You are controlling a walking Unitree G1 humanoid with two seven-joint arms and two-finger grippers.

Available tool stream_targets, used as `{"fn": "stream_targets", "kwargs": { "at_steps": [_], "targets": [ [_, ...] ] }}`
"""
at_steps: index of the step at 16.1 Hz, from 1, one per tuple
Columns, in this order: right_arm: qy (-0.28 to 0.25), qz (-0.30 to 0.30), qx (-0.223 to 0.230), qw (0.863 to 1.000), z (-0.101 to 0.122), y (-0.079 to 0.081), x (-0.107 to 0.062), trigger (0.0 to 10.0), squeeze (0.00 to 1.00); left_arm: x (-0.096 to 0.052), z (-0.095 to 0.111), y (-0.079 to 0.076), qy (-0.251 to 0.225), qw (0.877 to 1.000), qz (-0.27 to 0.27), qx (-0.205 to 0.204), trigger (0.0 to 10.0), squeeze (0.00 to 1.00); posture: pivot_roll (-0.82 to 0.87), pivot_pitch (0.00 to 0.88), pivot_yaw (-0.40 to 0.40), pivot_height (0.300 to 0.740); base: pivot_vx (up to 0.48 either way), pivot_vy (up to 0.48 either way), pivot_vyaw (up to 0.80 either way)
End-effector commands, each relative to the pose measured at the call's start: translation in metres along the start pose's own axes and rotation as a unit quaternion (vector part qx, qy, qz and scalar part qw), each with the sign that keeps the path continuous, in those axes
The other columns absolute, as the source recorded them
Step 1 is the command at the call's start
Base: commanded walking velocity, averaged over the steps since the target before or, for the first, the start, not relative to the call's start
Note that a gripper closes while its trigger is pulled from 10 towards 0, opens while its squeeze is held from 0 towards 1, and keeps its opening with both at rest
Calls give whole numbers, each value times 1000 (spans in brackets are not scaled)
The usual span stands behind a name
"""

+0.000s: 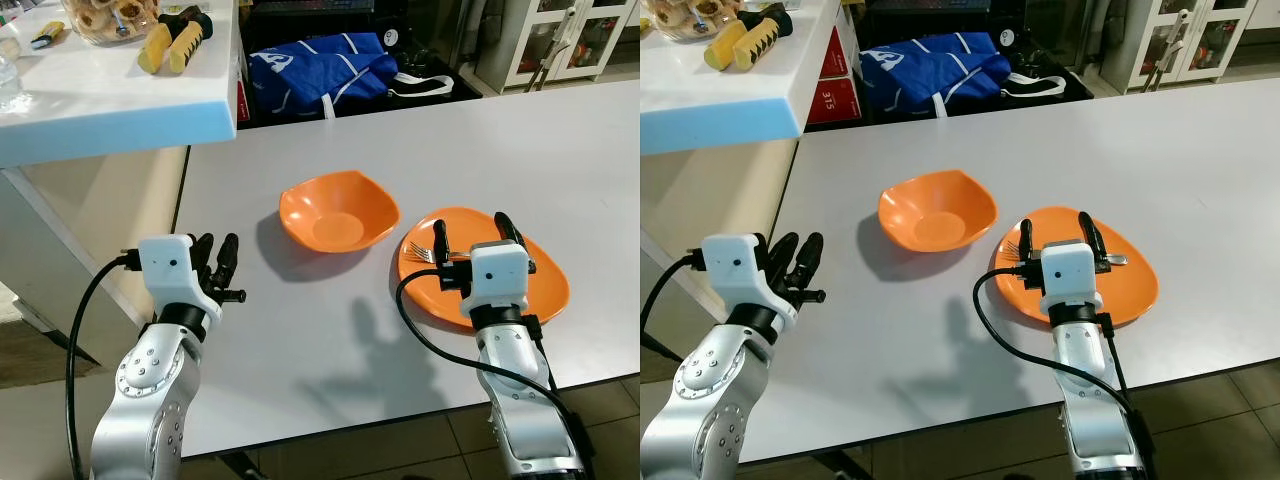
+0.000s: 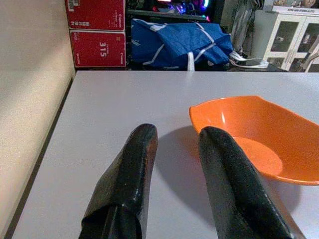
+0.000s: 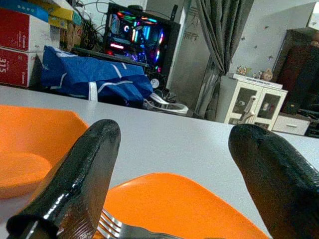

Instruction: Setting the table

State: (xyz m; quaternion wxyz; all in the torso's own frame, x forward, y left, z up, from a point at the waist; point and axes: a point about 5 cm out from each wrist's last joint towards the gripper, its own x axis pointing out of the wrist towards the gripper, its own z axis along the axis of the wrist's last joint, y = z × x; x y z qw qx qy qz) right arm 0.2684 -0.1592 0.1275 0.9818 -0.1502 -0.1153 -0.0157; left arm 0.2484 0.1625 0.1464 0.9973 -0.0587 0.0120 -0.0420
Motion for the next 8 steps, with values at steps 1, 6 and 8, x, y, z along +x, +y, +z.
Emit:
{"fn": "stream_targets", "kwargs": {
  "at_steps": [1,6,8],
  "targets": [
    [-9,3,-1,1000,2,3,3,10000,0,2,0,-1,0,1000,-7,12,10000,1000,-158,0,89,740,0,0,0],
    [29,13,44,999,-9,4,0,10000,0,-1,-1,3,3,1000,-9,13,10000,1000,-166,0,101,740,0,0,0],
    [19,12,34,999,-7,2,-4,10000,0,-1,-5,0,7,1000,-15,10,10000,1000,-178,0,101,740,0,0,0]
  ]
}}
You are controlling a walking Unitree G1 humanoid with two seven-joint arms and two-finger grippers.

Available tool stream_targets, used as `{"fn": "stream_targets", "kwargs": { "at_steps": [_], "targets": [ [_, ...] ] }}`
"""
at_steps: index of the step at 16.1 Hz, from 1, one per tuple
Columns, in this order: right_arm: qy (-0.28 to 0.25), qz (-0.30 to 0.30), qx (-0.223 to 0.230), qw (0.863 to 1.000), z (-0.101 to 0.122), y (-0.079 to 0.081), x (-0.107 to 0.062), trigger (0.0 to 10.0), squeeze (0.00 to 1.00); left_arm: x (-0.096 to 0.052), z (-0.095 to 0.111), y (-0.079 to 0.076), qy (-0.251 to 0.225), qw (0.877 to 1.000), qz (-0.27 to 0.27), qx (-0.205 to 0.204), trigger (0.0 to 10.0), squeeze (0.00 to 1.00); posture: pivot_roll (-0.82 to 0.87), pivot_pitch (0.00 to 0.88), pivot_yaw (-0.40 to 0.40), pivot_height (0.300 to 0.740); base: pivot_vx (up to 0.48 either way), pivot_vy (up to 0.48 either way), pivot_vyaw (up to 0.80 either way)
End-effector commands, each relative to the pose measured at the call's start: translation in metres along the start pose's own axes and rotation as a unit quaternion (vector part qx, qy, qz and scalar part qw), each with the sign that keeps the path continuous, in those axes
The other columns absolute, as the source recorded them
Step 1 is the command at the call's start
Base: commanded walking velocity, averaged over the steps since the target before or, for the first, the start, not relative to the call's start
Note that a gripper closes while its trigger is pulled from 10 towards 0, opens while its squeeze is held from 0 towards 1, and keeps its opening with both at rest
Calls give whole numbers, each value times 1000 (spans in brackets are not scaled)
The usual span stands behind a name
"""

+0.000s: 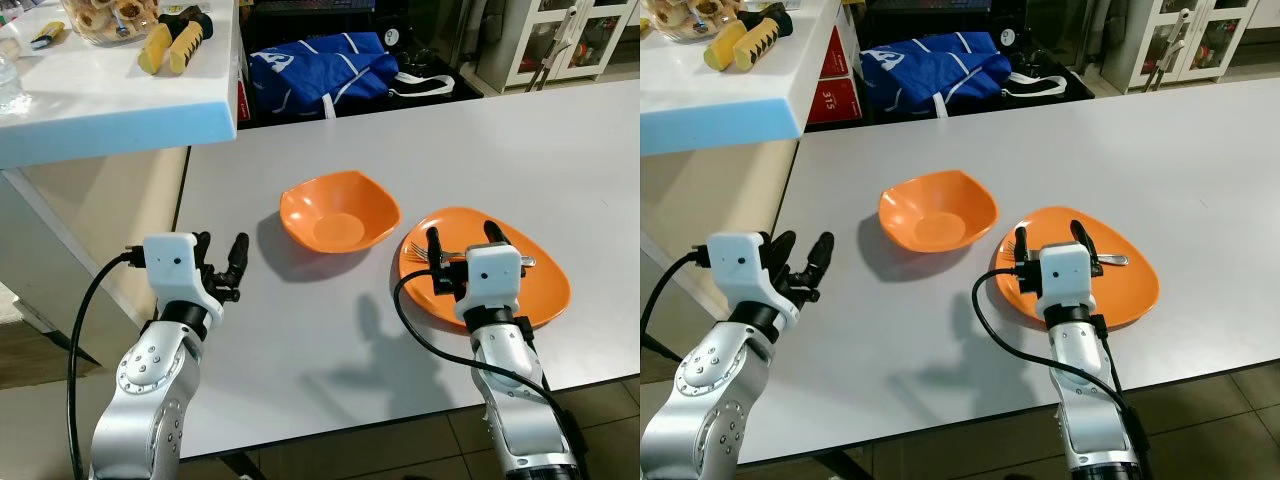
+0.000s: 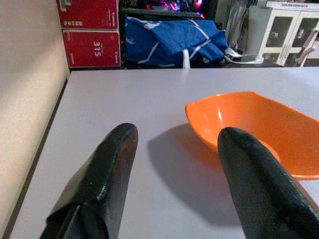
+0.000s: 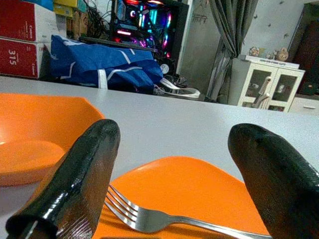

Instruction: Setting the table

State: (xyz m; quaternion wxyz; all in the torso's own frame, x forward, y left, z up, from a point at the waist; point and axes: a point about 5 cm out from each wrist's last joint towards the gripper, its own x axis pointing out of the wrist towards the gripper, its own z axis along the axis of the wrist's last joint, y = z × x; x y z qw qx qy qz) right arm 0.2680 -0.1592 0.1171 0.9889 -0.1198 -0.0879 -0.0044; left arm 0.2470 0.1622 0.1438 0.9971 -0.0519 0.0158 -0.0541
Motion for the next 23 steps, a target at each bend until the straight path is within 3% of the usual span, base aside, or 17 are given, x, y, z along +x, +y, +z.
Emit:
{"fn": "stream_targets", "kwargs": {
  "at_steps": [1,15,16,19,23],
  "targets": [
    [-10,-1,-2,1000,4,-1,-3,10000,0,0,-3,-1,3,1000,-7,0,10000,1000,-184,0,103,740,0,0,0],
    [-2,4,-3,1000,0,2,-4,10000,0,1,-4,1,12,1000,-11,20,10000,1000,-167,0,104,740,0,0,0],
    [-2,7,-1,1000,0,4,-3,10000,0,1,-4,1,12,1000,-11,21,10000,0,-162,0,102,740,0,0,0],
    [5,11,0,1000,-4,6,-2,10000,0,3,-2,6,15,1000,11,4,10000,0,-155,0,106,740,0,0,0],
    [1,9,6,1000,-2,9,1,10000,0,9,5,9,2,999,24,22,10000,0,-145,0,129,740,0,0,0]
  ]
}}
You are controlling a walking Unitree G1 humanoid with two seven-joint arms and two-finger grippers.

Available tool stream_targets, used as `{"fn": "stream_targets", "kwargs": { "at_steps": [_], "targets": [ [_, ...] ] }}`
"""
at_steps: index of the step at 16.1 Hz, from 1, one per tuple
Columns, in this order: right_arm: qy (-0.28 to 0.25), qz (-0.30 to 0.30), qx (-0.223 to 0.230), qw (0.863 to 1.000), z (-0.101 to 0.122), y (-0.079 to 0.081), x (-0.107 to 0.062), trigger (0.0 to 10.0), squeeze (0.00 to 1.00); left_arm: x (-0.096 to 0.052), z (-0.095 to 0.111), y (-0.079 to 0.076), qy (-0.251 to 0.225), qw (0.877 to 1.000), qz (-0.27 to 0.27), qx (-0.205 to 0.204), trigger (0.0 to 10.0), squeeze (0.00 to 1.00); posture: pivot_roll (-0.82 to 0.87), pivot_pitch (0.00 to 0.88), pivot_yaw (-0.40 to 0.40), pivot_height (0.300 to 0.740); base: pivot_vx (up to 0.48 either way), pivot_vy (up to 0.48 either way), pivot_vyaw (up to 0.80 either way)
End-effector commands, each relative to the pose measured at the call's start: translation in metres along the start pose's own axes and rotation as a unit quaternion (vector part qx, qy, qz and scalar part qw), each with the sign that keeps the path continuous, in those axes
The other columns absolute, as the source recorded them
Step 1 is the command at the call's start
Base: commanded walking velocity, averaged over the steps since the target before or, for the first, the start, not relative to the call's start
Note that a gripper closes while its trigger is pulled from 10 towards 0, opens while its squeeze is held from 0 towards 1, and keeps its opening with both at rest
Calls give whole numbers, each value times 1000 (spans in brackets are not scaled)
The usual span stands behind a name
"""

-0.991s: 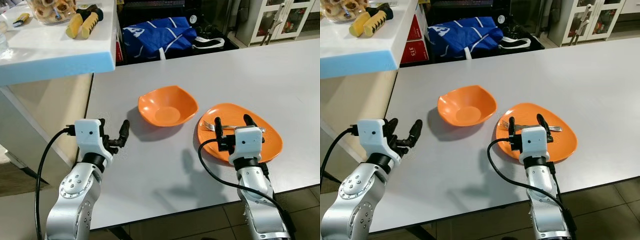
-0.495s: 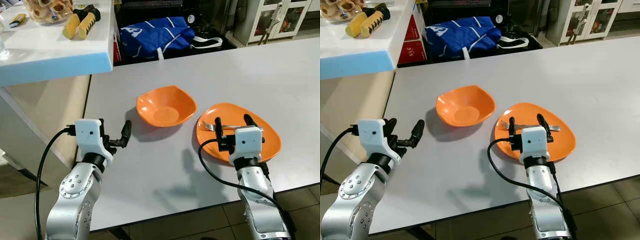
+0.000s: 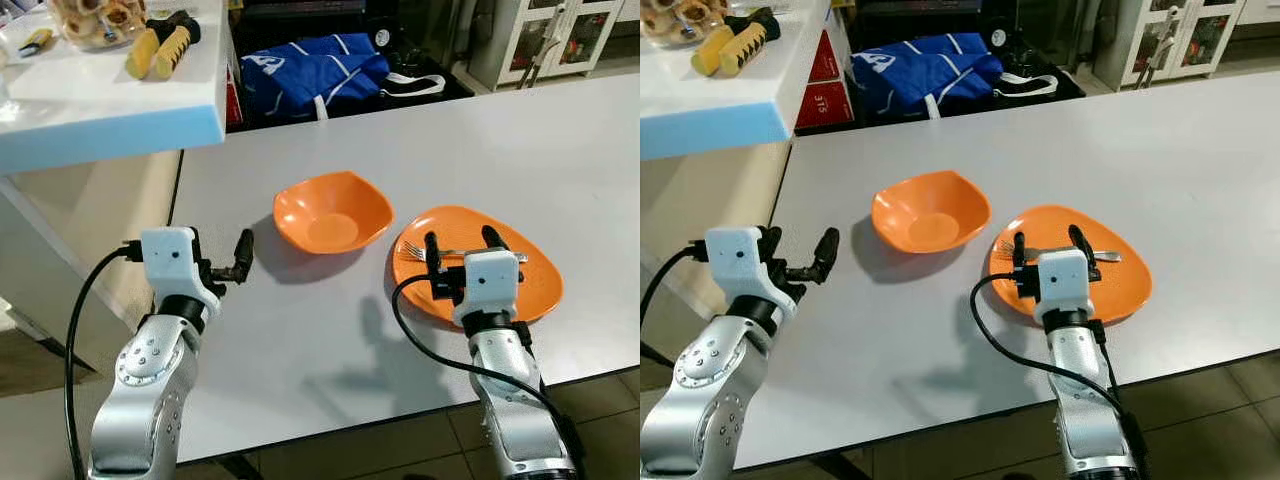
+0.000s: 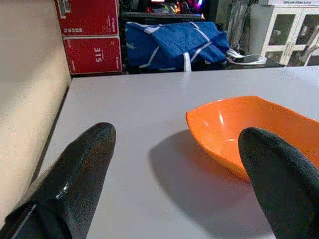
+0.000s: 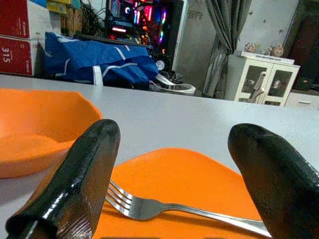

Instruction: Setting the table

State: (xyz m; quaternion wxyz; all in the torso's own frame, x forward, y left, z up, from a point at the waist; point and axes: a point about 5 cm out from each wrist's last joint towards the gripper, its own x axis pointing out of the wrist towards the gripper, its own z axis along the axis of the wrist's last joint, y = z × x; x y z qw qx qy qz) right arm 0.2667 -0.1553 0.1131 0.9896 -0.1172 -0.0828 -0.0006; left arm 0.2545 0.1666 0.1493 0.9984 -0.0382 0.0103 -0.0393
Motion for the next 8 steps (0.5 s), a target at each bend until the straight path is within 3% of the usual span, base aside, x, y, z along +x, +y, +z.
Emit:
{"fn": "stream_targets", "kwargs": {
  "at_steps": [1,8],
  "targets": [
    [-4,4,3,1000,2,3,4,10000,0,3,1,3,2,1000,5,7,10000,0,-149,5,126,740,0,0,0],
    [-3,1,-2,1000,2,-2,4,10000,0,6,6,1,-13,1000,12,-6,10000,0,-169,28,116,740,0,0,0]
  ]
}}
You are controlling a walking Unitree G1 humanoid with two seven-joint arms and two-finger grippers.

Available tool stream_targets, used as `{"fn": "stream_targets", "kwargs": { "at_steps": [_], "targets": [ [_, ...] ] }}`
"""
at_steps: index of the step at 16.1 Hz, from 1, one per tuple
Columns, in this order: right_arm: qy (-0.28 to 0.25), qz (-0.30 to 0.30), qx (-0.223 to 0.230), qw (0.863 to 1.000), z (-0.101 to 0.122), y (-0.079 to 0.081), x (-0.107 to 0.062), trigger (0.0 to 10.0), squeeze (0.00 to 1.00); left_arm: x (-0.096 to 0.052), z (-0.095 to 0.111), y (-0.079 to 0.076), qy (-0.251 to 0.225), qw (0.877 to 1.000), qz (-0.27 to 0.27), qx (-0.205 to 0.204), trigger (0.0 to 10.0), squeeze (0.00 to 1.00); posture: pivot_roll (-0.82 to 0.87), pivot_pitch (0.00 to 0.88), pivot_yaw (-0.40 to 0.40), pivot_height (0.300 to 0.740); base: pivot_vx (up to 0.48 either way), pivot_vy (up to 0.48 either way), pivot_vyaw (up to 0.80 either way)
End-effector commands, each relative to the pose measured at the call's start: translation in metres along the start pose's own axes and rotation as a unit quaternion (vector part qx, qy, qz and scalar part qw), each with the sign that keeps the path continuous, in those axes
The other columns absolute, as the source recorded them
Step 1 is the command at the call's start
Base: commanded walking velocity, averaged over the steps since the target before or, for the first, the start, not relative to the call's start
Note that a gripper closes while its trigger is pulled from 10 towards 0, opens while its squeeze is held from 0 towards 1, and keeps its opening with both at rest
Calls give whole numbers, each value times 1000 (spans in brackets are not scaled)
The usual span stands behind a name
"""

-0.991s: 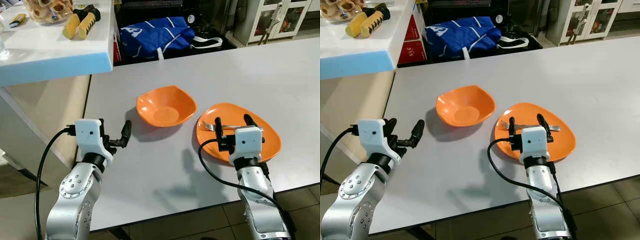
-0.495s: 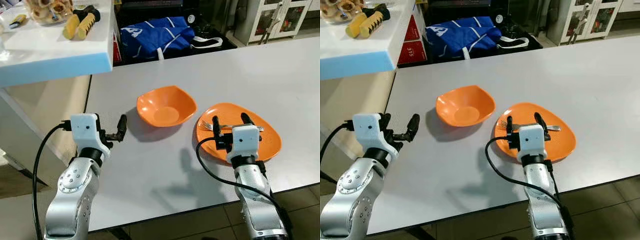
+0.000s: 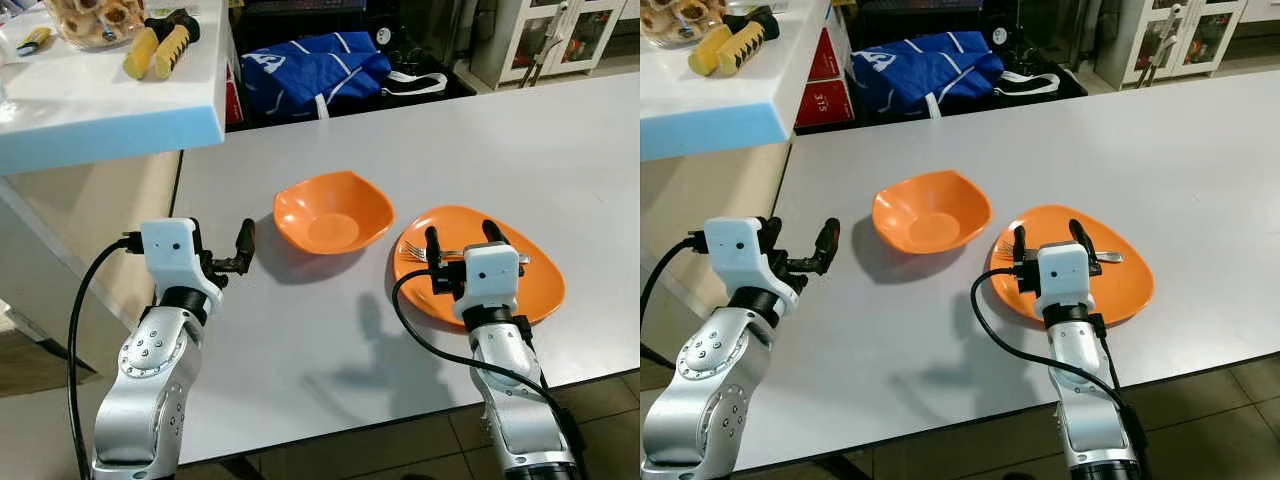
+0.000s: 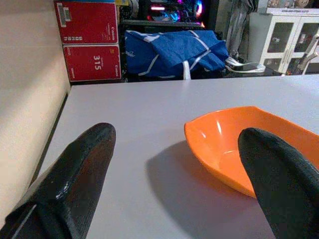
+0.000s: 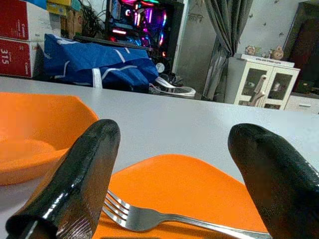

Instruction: Setting the table

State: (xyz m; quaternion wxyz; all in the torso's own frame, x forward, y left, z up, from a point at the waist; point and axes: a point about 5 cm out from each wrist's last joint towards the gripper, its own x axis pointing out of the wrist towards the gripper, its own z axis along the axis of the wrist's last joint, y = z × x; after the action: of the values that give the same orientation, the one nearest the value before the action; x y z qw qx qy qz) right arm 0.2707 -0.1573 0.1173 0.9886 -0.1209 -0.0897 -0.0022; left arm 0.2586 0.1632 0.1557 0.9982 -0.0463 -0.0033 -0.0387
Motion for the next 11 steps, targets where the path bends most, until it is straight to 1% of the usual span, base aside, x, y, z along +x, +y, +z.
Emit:
{"fn": "stream_targets", "kwargs": {
  "at_steps": [1,5,11],
  "targets": [
    [6,4,1,1000,-1,1,-1,10000,0,1,0,5,0,1000,12,0,10000,0,-169,31,116,740,0,0,0],
    [11,6,2,1000,-4,3,-3,10000,0,0,1,5,-2,1000,15,2,10000,0,-165,30,114,740,0,0,0],
    [13,3,1,1000,-5,2,-3,10000,0,5,2,4,-4,1000,10,4,10000,0,-173,19,116,740,0,0,0]
  ]
}}
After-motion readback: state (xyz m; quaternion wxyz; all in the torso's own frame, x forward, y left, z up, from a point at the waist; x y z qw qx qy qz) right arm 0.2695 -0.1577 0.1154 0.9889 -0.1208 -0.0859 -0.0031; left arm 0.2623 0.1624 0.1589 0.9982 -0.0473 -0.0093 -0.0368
